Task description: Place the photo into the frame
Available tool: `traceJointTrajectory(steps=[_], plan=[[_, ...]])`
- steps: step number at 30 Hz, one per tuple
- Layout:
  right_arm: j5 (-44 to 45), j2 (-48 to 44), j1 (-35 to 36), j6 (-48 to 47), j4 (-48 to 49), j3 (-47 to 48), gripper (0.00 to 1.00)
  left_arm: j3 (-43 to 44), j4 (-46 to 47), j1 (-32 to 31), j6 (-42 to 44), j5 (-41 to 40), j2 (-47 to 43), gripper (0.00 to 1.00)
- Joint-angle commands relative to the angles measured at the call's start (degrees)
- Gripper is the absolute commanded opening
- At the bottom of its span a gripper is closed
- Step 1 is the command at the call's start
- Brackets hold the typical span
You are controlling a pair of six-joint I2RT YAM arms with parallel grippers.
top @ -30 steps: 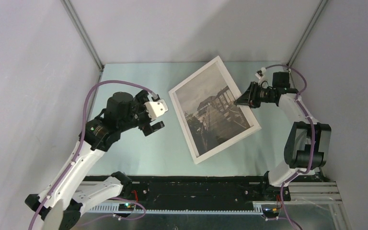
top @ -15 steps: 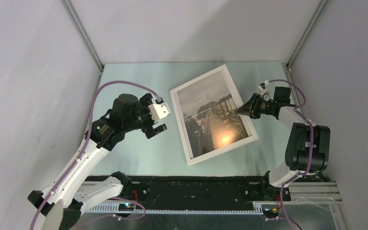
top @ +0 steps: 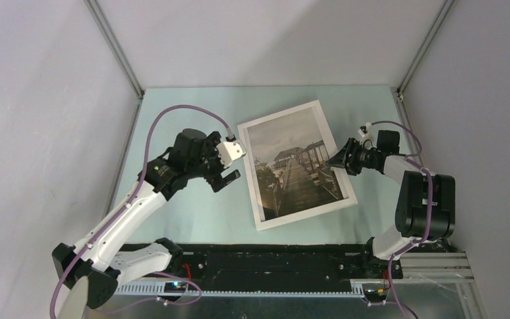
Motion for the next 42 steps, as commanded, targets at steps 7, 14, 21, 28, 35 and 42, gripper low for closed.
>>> traceJointTrajectory(steps=[7,14,21,28,35,42], plan=[[4.81,1.58,0.68,-2.52,2.18,-0.29,0.61,-0.74,4.07,0.37,-1.79,-0.57,-0.53,1.00],[8.55,2.69,-0.45,-4.09,0.55,-0.30,0.66,-0.87,4.36,0.31,-1.98,-0.44,-0.11,1.00],[12.36,2.40,-0.52,-5.53,-2.47,0.70,0.68,-0.87,4.39,0.35,-1.82,-0.85,-0.13,1.00],[14.16,3.36,-0.15,-8.80,-7.22,2.24,0.68,-0.88,4.43,0.30,-1.81,-0.96,0.03,1.00],[13.47,4.94,1.21,-12.87,-12.73,4.32,0.66,-1.08,4.44,0.30,-1.48,-1.47,0.20,1.00],[12.58,6.64,4.75,-16.57,-17.33,6.35,0.64,-1.45,4.68,0.30,-1.94,-3.46,1.05,1.00]])
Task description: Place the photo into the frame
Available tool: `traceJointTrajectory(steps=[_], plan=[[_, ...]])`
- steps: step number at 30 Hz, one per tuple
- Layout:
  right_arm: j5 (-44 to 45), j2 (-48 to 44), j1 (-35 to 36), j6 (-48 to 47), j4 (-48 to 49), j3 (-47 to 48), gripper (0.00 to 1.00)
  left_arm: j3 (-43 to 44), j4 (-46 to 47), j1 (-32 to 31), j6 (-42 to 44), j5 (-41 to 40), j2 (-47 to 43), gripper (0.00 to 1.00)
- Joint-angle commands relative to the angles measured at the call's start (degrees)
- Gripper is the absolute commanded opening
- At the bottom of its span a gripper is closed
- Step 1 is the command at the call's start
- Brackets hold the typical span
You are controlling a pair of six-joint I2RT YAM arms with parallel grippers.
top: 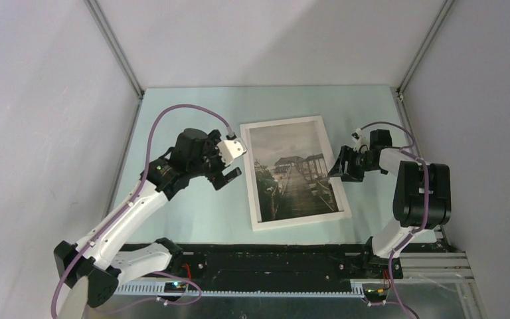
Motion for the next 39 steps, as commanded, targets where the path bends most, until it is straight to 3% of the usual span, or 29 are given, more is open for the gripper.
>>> traceJointTrajectory(steps=[1,6,17,25,39], plan=[[-2.80,1.52,3.18,-2.90,-4.20,2.16,0.64,-0.49,1.69,0.34,-1.84,-3.80,1.23,1.00],[-5.11,3.41,5.62,-3.71,-5.39,3.44,0.64,-0.12,2.30,0.32,-2.39,-12.68,3.41,1.00],[-9.30,5.51,10.99,-3.98,-5.84,6.48,0.63,-0.59,3.21,3.57,-6.98,-19.91,12.09,1.00],[-11.33,7.05,14.45,-4.16,-6.02,9.37,0.62,2.86,2.20,11.45,-13.29,-19.02,23.06,1.00],[-10.53,7.52,16.20,-3.79,-4.96,12.66,0.63,3.79,0.96,21.45,-17.65,-12.19,25.28,1.00]])
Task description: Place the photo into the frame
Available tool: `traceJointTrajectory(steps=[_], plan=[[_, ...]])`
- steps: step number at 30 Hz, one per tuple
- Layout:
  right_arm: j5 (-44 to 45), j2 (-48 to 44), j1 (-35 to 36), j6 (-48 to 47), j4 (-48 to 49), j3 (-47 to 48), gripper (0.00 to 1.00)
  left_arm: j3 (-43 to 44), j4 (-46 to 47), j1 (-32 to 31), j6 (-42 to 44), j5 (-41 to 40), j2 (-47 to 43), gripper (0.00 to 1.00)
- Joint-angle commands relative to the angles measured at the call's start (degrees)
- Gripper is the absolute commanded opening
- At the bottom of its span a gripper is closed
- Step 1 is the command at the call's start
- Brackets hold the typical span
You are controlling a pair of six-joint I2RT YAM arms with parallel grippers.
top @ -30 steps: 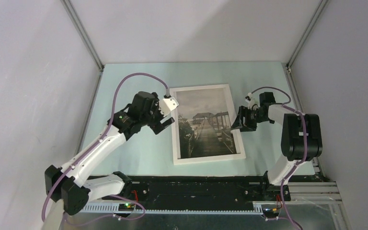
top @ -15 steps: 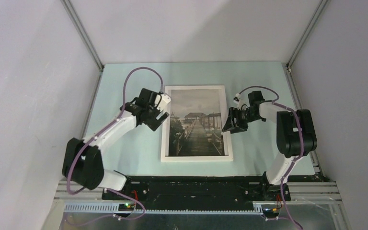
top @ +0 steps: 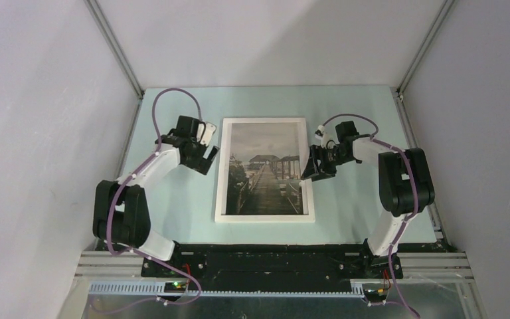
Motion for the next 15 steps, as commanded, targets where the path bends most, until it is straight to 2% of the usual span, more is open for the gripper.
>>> traceJointTrajectory(steps=[1,6,10,11,15], plan=[[-1.66,-0.71,0.08,-0.51,1.40,2.53,0.65,1.92,-0.08,2.84,-2.70,2.86,-1.13,1.00],[-0.04,-3.48,-2.51,-0.62,1.38,2.81,0.73,1.38,0.21,5.69,-3.11,7.09,-4.25,1.00],[-0.56,-6.06,-6.61,-0.58,1.13,3.21,0.89,0.53,1.40,8.24,-4.20,11.66,-8.62,1.00],[-0.79,-7.20,-8.26,-0.55,1.10,3.30,0.96,0.36,1.80,8.70,-4.65,11.86,-10.19,1.00],[-1.49,-11.14,-13.65,-0.55,-0.14,3.91,0.99,-1.10,3.01,9.21,-5.83,12.31,-15.32,1.00]])
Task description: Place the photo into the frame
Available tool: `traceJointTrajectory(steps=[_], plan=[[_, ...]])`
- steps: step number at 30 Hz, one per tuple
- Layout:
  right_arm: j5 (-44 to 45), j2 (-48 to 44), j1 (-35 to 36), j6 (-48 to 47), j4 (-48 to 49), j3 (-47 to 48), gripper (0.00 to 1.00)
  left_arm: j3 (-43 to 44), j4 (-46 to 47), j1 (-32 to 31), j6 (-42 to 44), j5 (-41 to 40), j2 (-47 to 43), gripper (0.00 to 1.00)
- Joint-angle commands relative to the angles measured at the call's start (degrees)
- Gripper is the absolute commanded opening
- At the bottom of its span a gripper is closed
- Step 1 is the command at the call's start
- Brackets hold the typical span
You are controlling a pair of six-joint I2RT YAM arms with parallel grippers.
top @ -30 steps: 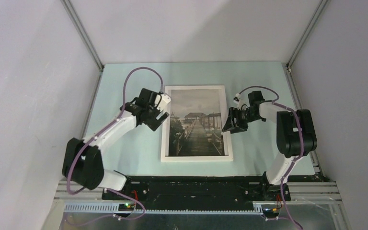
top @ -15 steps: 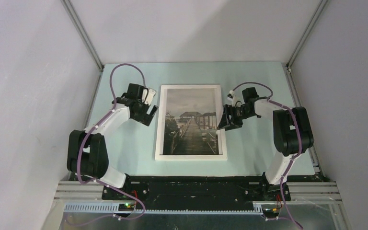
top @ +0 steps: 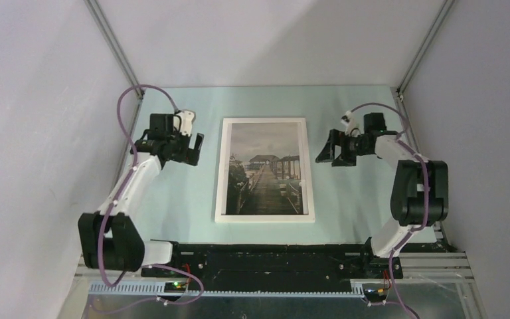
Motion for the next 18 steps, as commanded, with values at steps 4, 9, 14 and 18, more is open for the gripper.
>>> traceJointTrajectory(steps=[4,9,14,18], plan=[[-1.26,-10.69,-9.09,-0.68,-1.66,3.10,1.00,-3.12,4.04,0.95,-3.88,3.13,-11.90,1.00],[0.45,-16.37,-13.40,-2.96,-4.42,3.07,0.99,-5.47,5.49,1.67,-5.07,3.28,-19.78,1.00],[0.64,-19.63,-16.62,-4.27,-7.72,3.11,1.00,-6.66,5.70,2.00,-6.53,2.88,-25.09,1.00],[0.66,-22.32,-19.54,-5.05,-9.79,3.03,0.99,-7.15,5.83,2.37,-7.75,2.35,-29.27,1.00]])
